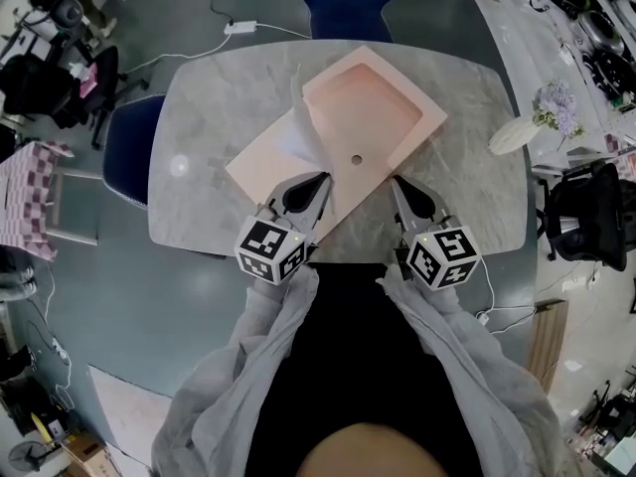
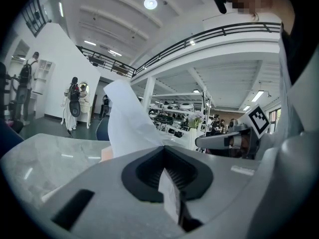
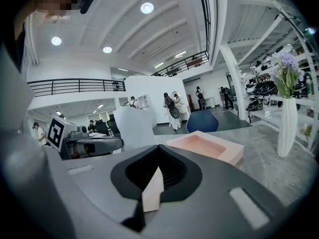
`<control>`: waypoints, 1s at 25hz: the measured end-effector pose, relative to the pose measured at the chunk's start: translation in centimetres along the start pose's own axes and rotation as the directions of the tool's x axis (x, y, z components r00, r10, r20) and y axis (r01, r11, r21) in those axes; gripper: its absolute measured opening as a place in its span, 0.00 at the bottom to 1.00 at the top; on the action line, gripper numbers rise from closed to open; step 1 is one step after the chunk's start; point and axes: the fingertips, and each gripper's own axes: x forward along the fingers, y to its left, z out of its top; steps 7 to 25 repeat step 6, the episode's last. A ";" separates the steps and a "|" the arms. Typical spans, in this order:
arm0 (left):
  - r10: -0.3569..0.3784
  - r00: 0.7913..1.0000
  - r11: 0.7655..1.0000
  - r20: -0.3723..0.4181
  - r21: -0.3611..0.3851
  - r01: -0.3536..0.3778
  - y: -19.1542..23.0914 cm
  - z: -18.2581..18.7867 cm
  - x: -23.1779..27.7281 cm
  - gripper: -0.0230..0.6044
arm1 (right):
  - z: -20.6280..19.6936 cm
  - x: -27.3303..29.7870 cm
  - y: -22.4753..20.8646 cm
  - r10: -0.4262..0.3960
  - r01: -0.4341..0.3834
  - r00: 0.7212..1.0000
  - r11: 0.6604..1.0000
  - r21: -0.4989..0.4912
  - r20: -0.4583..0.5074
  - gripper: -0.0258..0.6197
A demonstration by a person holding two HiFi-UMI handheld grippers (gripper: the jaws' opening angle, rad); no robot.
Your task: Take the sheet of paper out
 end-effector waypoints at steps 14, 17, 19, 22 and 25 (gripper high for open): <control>-0.001 1.000 1.000 -0.003 -0.004 0.001 -0.2 -0.2 0.2 0.05 | -0.2 -0.2 -0.3 -0.004 0.004 1.000 1.000 0.007 -0.001 0.05; -0.001 1.000 1.000 -0.003 -0.004 0.001 -0.2 -0.2 0.2 0.05 | -0.2 -0.2 -0.3 -0.004 0.004 1.000 1.000 0.007 -0.001 0.05; -0.001 1.000 1.000 -0.003 -0.004 0.001 -0.2 -0.2 0.2 0.05 | -0.2 -0.2 -0.3 -0.004 0.004 1.000 1.000 0.007 -0.001 0.05; -0.001 1.000 1.000 -0.003 -0.004 0.001 -0.2 -0.2 0.2 0.05 | -0.2 -0.2 -0.3 -0.004 0.004 1.000 1.000 0.007 -0.001 0.05; -0.001 1.000 1.000 -0.003 -0.004 0.001 -0.2 -0.2 0.2 0.05 | -0.2 -0.2 -0.3 -0.004 0.004 1.000 1.000 0.007 -0.001 0.05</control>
